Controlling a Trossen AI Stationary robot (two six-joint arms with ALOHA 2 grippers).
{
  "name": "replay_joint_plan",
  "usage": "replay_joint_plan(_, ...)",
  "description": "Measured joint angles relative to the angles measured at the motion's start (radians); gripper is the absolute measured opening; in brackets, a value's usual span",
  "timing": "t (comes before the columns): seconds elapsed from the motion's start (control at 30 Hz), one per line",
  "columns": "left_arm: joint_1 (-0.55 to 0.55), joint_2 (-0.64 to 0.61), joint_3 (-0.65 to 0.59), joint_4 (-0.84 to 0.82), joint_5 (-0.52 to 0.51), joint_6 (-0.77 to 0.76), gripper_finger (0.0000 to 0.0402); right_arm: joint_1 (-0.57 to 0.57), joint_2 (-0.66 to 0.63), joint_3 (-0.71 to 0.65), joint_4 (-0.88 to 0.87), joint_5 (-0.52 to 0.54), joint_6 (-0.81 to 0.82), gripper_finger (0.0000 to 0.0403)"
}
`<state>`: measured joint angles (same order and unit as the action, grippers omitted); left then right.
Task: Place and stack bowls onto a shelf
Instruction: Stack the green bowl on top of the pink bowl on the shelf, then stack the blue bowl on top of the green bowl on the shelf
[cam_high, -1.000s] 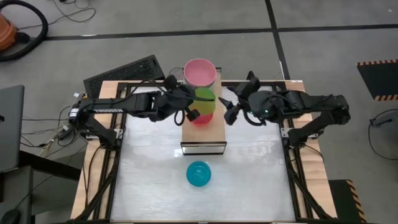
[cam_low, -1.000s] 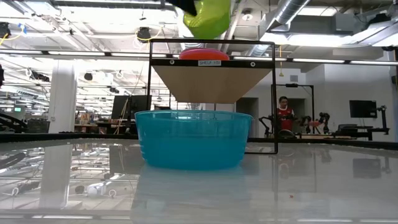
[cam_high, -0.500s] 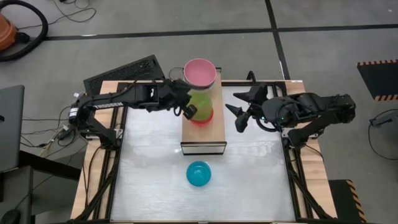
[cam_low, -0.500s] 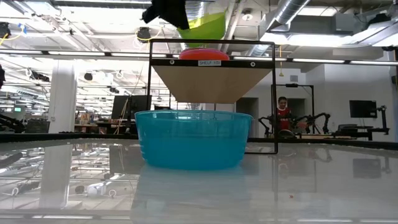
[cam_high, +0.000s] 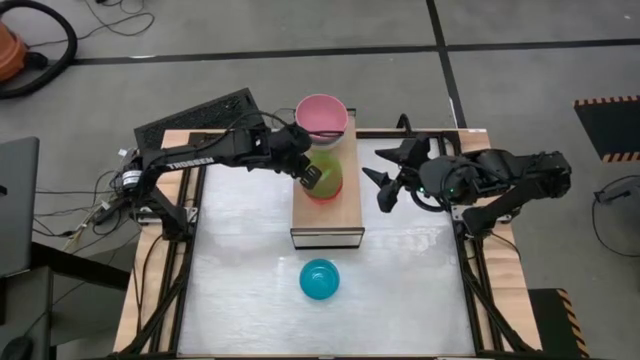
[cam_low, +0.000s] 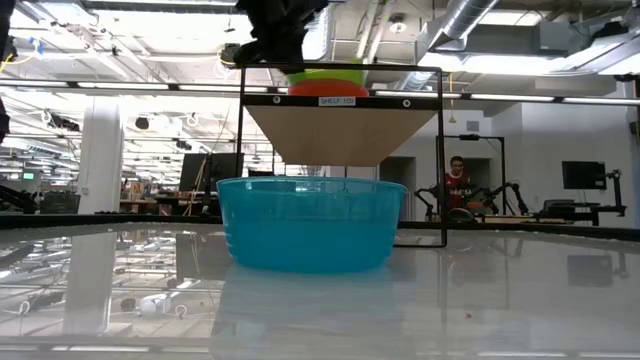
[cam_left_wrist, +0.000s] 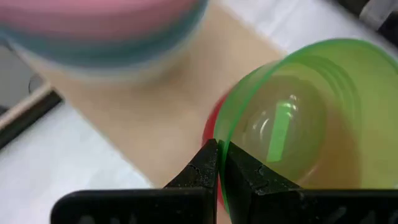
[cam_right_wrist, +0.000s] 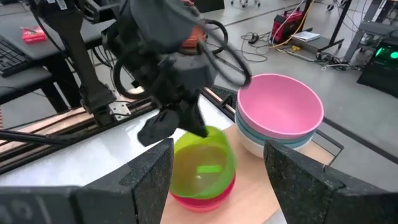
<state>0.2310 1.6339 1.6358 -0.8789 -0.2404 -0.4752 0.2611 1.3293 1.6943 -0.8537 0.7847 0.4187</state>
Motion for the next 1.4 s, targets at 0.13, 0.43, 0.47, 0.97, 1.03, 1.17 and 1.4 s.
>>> replay_joint_plan(0.13, 0.0, -0.004, 0.001, -0.001, 0.027, -0.015, 0.0, 0.0, 0.0, 0.0, -0.028, 0.001, 0.0, 0.0276)
replay_joint_plan(0.43, 0.005, -0.003, 0.001, -0.033, 0.024, -0.032, 0.0, 0.0, 0.0, 0.0, -0.037, 0.001, 0.0, 0.0276)
replay_joint_plan(0.47, 0.005, -0.003, 0.001, -0.031, 0.02, -0.032, 0.0, -0.001, 0.0, 0.0, -0.037, 0.001, 0.0, 0.0276)
replay_joint_plan(0.97, 0.005, -0.003, 0.001, -0.007, 0.016, -0.008, 0.0148, -0.008, 0.0, 0.0, -0.037, 0.001, -0.006, 0.0276)
replay_joint_plan(1.03, 0.005, -0.003, 0.001, 0.014, 0.019, -0.01, 0.0168, -0.01, 0.0, 0.0, -0.036, 0.001, -0.006, 0.0276)
replay_joint_plan(1.17, 0.005, -0.003, 0.043, -0.002, 0.016, 0.016, 0.0193, -0.006, 0.0, 0.0, -0.036, 0.001, -0.008, 0.0276)
replay_joint_plan(1.4, 0.006, -0.004, 0.117, -0.06, 0.055, 0.05, 0.0195, -0.005, 0.0, 0.0, -0.036, 0.0, -0.008, 0.0276)
